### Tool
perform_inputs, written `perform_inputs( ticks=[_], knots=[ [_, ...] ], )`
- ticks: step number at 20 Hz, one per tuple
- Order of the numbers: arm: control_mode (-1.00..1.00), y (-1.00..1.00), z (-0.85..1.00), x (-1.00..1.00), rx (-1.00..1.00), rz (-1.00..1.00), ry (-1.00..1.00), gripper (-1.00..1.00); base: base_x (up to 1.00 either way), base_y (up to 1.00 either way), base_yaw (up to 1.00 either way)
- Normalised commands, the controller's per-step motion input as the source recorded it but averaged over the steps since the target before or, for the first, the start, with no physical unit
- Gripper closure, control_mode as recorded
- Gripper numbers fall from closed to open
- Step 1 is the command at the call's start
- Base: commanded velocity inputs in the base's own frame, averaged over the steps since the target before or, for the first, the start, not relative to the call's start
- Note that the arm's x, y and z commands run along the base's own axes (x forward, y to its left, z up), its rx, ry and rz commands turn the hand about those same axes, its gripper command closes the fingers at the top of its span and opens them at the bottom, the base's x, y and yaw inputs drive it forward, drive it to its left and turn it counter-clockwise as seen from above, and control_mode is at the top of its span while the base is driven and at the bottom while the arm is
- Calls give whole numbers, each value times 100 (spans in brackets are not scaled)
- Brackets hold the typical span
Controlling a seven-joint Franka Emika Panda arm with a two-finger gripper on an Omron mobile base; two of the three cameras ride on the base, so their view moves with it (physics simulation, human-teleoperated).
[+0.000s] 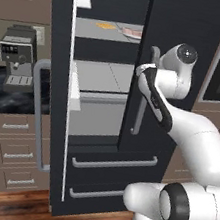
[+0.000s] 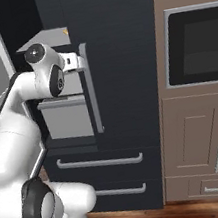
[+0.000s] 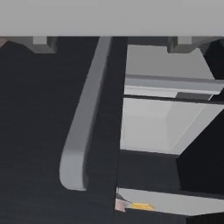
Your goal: Retrieve the steak from the fridge and place it on the saucepan with marinade on the stove.
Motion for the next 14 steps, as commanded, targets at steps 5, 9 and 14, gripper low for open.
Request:
perform_inputs(
  ticks=[5,9,14],
  knots=[
    [-100,-41,0,4,13,0,2,-100,0,0,0],
    [-100,-29,0,26,1,0,0,-100,0,0,0],
    [-100,-10,0,44,0,0,0,-100,0,0,0]
  ],
)
